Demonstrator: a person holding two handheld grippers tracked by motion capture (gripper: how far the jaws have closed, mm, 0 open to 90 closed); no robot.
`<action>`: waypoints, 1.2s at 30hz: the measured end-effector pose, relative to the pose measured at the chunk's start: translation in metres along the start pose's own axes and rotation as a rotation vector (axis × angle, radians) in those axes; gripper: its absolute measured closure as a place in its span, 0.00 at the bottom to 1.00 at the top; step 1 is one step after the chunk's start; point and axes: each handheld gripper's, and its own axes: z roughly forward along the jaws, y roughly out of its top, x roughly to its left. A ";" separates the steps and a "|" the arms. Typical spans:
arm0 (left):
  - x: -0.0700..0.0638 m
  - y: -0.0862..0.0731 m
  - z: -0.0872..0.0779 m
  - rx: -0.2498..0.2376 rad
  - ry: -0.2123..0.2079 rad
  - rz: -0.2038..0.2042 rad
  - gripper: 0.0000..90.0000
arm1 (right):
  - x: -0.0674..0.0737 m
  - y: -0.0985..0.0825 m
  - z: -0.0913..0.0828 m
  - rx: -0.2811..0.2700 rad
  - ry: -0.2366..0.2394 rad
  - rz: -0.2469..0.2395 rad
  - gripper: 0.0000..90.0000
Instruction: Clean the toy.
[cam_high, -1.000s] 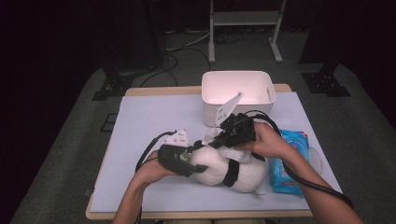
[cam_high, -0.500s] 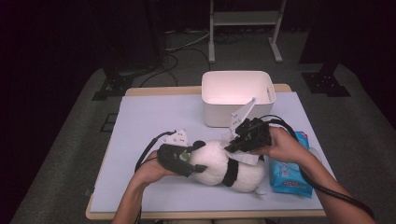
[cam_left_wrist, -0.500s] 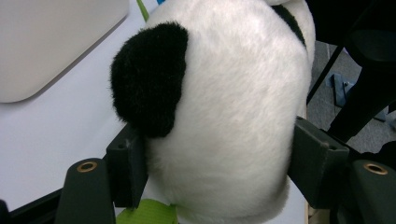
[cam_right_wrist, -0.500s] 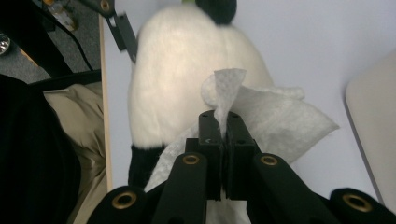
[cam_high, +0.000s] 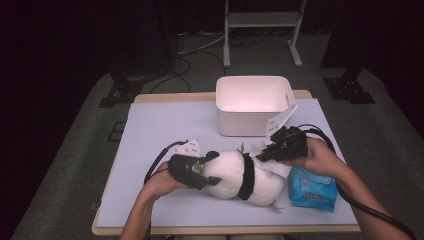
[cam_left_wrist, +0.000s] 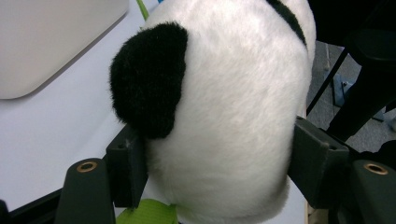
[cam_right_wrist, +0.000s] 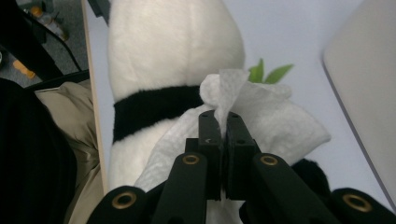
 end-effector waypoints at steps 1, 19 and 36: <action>0.000 0.000 0.000 0.001 -0.001 0.002 0.34 | -0.003 -0.003 -0.002 -0.005 -0.002 0.012 0.97; 0.001 -0.002 -0.001 0.006 -0.005 0.008 0.34 | -0.042 -0.033 -0.006 -0.020 -0.032 0.140 0.97; 0.000 0.000 -0.001 0.004 -0.001 0.005 0.34 | -0.004 -0.007 -0.004 -0.022 0.021 0.018 0.96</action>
